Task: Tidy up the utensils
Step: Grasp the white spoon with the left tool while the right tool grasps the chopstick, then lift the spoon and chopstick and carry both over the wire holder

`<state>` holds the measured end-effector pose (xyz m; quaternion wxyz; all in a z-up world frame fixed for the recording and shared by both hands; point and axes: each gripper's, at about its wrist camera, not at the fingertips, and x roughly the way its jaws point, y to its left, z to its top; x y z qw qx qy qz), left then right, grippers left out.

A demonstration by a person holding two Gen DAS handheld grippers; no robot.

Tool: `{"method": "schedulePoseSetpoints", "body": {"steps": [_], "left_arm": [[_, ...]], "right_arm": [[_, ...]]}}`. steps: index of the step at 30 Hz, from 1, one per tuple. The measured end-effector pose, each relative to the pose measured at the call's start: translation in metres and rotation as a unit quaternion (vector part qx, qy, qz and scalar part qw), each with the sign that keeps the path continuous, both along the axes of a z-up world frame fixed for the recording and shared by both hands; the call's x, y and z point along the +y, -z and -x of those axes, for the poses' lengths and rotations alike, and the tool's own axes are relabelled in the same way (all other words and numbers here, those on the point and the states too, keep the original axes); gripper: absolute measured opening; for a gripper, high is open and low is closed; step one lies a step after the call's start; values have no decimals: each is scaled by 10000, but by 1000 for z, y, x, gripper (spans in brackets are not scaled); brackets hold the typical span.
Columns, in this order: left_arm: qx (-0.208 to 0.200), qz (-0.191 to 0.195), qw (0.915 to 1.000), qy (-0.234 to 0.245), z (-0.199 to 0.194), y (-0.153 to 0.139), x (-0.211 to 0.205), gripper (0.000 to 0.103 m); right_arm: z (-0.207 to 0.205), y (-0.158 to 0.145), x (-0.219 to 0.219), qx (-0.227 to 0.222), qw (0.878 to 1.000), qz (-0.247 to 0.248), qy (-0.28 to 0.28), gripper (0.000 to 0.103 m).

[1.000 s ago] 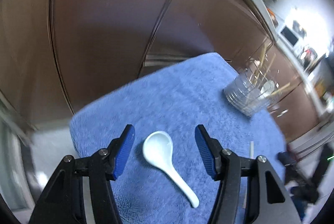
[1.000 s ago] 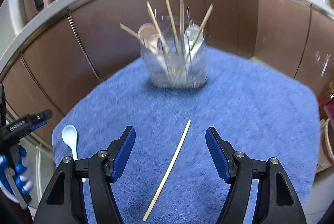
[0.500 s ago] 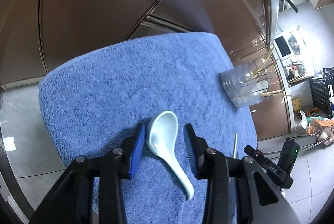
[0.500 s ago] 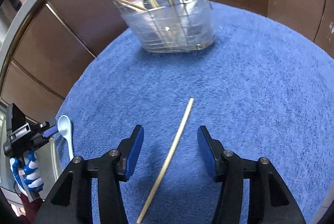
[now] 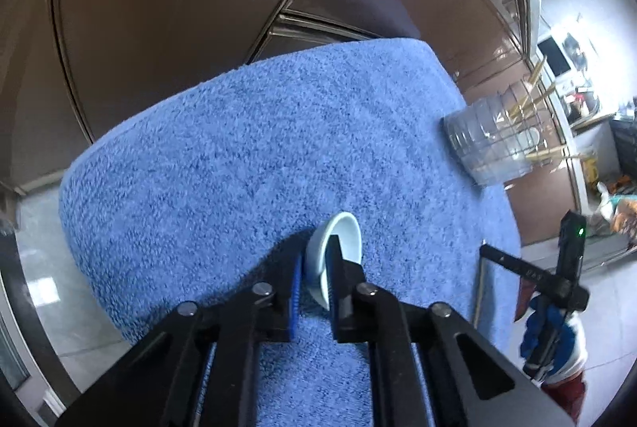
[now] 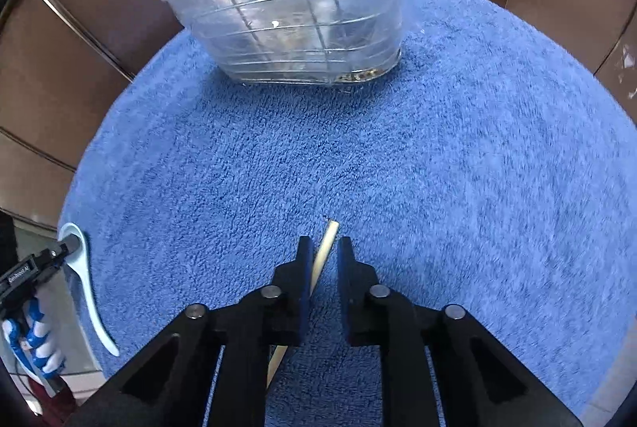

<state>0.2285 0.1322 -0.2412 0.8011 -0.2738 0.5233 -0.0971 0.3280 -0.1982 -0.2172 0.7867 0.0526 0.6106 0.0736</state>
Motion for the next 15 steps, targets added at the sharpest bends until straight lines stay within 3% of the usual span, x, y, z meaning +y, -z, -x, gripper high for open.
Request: {"method": "schedulePoseSetpoints", "body": {"steps": [7, 15], "left_arm": [[-237, -165, 9995, 92, 5, -11, -3, 9], [-808, -507, 9953, 151, 26, -49, -13, 9]], "right_arm": [[9, -12, 4, -139, 9997, -182, -22, 5], [51, -58, -12, -881, 9943, -598, -79, 5]]}}
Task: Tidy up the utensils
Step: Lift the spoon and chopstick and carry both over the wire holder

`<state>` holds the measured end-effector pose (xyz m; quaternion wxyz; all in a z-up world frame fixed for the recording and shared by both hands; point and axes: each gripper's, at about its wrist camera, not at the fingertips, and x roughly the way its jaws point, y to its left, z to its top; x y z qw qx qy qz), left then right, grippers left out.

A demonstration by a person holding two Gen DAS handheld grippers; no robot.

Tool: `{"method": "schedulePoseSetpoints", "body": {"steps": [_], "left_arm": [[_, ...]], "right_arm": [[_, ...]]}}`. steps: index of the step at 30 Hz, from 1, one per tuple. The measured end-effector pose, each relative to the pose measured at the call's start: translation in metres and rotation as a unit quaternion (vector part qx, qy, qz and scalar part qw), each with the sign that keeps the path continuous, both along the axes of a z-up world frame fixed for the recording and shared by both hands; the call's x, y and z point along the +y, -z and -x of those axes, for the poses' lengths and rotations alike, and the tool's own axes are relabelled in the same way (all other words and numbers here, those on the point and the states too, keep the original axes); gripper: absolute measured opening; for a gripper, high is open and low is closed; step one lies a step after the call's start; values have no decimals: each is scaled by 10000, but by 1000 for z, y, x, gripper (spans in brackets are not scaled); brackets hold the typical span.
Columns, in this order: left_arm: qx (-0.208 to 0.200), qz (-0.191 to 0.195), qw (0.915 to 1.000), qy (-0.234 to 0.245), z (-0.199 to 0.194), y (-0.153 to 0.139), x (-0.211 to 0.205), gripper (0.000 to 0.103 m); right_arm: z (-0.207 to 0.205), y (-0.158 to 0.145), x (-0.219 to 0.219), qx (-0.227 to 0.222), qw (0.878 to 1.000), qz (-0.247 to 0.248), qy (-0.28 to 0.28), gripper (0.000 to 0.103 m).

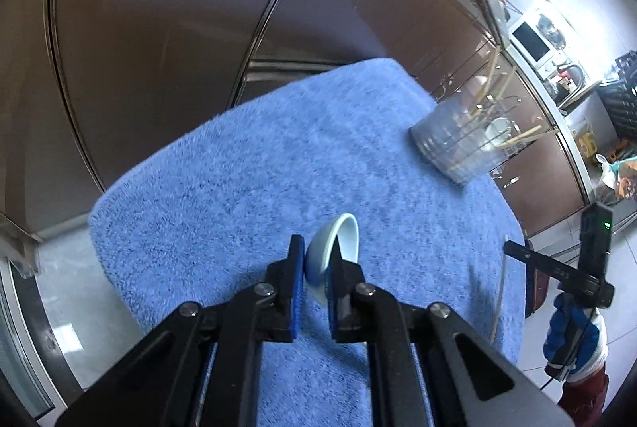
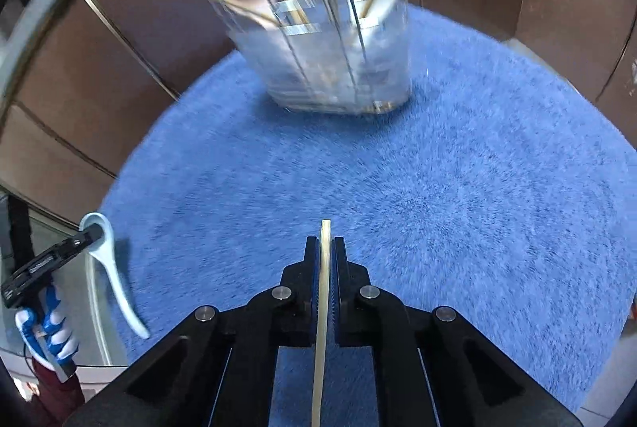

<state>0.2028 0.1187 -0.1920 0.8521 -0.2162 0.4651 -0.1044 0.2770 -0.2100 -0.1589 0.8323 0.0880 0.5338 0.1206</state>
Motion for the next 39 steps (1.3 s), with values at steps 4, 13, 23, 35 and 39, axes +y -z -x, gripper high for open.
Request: {"method": "schedulePoseSetpoints", "body": {"steps": [4, 13, 23, 35, 39], "left_arm": [[-211, -78, 9997, 46, 13, -19, -5, 9], [-798, -393, 9959, 137, 49, -71, -28, 9], [-1337, -708, 9882, 233, 81, -125, -53, 9], [-2063, -937, 9739, 146, 23, -200, -97, 9], [-2380, -1056, 9655, 24, -8, -222, -114, 9]], "right_arm": [[31, -26, -8, -473, 9988, -154, -40, 5], [94, -84, -30, -1476, 9884, -371, 22, 5], [151, -133, -35, -2279, 9721, -548, 67, 5], [128, -206, -32, -3164, 9471, -524, 88, 5], [98, -232, -31, -3567, 9328, -460, 206, 5]]}}
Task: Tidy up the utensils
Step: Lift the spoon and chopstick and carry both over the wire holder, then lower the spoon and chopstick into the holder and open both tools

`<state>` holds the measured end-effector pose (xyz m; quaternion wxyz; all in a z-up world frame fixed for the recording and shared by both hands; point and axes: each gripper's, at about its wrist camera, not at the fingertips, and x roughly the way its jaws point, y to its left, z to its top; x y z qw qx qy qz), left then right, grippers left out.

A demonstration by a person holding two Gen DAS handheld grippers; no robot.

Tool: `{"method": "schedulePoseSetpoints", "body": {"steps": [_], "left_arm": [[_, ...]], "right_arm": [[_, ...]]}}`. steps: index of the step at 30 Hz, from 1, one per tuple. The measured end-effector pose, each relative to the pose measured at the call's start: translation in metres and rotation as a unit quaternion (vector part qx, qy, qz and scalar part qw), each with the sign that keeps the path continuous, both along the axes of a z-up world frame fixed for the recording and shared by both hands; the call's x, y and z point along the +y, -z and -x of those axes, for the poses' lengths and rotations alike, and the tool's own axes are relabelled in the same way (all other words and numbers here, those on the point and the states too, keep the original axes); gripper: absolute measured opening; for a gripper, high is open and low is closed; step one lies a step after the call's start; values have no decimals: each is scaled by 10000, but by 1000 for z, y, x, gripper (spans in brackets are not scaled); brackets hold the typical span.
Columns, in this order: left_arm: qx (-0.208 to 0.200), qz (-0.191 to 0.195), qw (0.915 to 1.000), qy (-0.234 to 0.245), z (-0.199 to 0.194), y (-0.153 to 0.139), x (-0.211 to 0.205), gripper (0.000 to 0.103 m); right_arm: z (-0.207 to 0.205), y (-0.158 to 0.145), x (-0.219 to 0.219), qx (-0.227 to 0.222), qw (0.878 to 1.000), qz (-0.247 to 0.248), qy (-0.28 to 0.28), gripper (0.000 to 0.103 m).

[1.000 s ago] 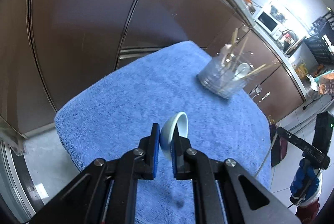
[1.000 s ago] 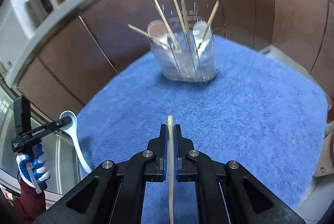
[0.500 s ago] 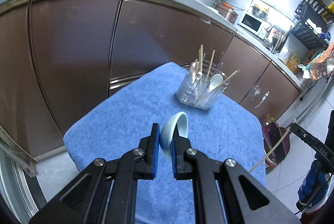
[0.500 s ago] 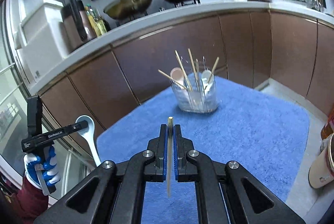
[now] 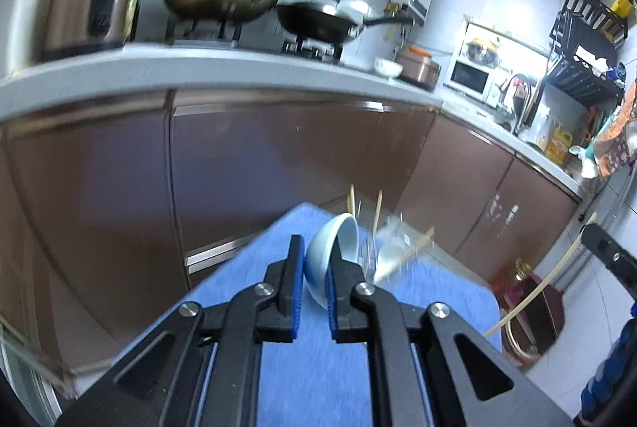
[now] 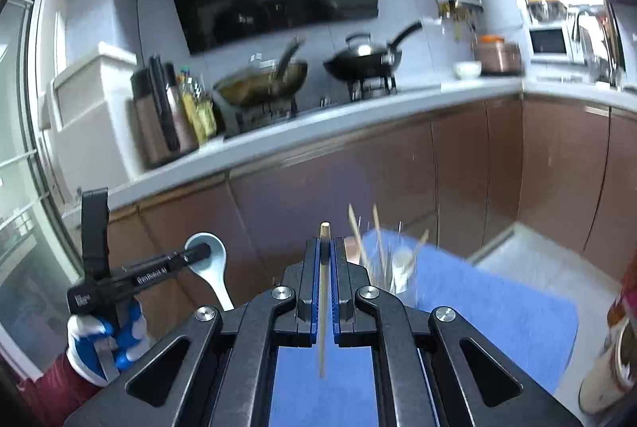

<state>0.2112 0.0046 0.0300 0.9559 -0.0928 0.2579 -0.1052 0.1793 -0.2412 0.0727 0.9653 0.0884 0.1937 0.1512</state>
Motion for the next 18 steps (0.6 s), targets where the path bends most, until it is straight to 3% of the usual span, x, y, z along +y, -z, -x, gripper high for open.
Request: {"method": "schedulePoseSetpoints", "body": {"steps": [4, 9, 18], "left_arm": [[-324, -128, 9992, -188, -36, -13, -22, 9], [-551, -295, 9972, -419, -84, -7, -51, 9], [-812, -896, 9903, -681, -145, 28, -104, 9]], "right_arm": [[-32, -12, 0, -341, 9993, 27, 170, 5], [-76, -7, -1, -540, 9976, 166, 389, 5], [-141, 35, -11, -400, 9980, 168, 467, 5]]}}
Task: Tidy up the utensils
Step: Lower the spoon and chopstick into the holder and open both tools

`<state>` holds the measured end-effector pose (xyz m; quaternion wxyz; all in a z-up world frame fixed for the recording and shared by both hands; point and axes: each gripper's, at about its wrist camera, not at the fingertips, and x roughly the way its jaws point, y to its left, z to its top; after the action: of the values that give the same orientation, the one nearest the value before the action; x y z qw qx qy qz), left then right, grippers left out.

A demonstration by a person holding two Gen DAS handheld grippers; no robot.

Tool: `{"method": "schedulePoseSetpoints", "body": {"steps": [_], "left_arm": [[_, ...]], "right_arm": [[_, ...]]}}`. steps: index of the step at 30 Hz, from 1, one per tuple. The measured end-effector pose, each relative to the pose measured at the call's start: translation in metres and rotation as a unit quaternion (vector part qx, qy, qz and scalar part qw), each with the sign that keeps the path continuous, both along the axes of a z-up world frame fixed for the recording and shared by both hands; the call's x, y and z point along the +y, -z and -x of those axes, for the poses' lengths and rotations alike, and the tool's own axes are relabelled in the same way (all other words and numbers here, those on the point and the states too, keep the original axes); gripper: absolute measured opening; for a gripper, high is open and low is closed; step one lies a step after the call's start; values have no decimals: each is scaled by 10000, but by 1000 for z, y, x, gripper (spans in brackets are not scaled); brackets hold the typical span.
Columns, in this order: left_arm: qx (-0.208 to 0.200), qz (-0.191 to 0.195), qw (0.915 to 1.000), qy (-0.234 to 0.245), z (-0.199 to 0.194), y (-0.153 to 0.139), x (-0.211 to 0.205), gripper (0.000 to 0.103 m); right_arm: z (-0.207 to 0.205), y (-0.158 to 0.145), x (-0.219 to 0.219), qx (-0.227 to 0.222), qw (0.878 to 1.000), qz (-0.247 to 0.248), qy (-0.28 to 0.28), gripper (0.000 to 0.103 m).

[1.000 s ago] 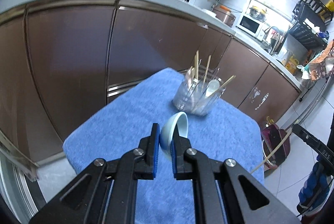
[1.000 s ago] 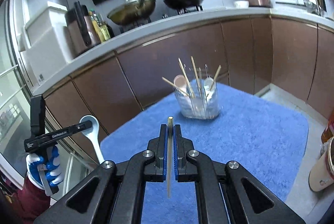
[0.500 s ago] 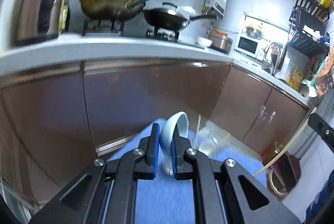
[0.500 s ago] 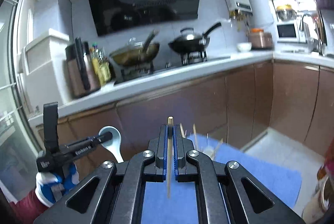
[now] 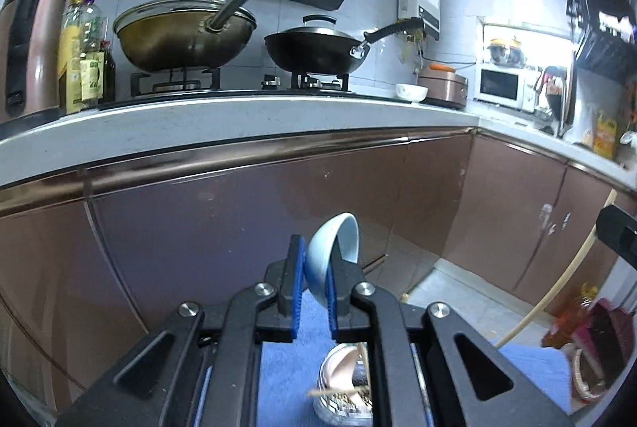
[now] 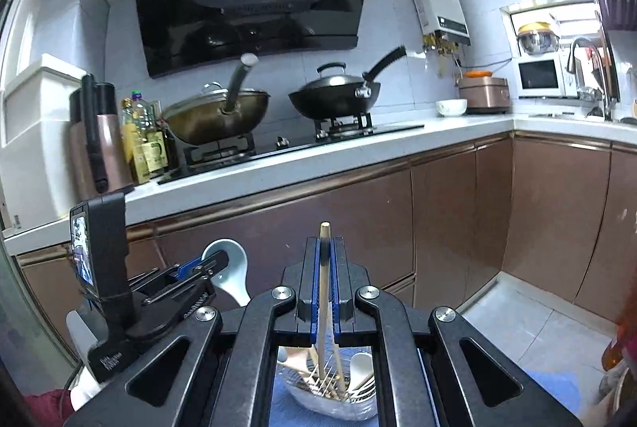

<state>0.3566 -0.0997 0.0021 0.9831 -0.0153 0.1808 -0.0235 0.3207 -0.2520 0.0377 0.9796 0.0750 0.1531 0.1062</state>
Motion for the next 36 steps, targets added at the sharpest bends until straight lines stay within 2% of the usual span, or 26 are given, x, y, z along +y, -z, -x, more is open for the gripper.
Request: {"method": "schedulePoseSetpoints", "body": {"steps": [3, 14, 27, 30, 32, 34, 36], "left_arm": [[-77, -208, 9997, -124, -13, 15, -14, 9], [30, -348, 9993, -95, -40, 60, -40, 9], [111, -419, 9989, 206, -29, 76, -43, 10], [177, -322, 9989, 284, -29, 73, -40, 12], [144, -309, 9989, 317, -26, 70, -39, 20], [96, -288, 9989, 371, -22, 65, -38, 29], [58, -269, 9988, 412, -16, 58, -36, 32]], "right_arm": [[-16, 16, -1, 111, 9999, 36, -19, 5], [-46, 70, 7, 487, 9982, 334, -34, 5], [-45, 99, 10, 837, 9959, 349, -39, 5], [-39, 97, 10, 835, 9958, 364, -9, 14], [-33, 92, 10, 790, 9963, 345, 16, 23], [-29, 86, 8, 751, 9966, 321, 54, 25], [-22, 80, 6, 715, 9970, 294, 95, 26]]}}
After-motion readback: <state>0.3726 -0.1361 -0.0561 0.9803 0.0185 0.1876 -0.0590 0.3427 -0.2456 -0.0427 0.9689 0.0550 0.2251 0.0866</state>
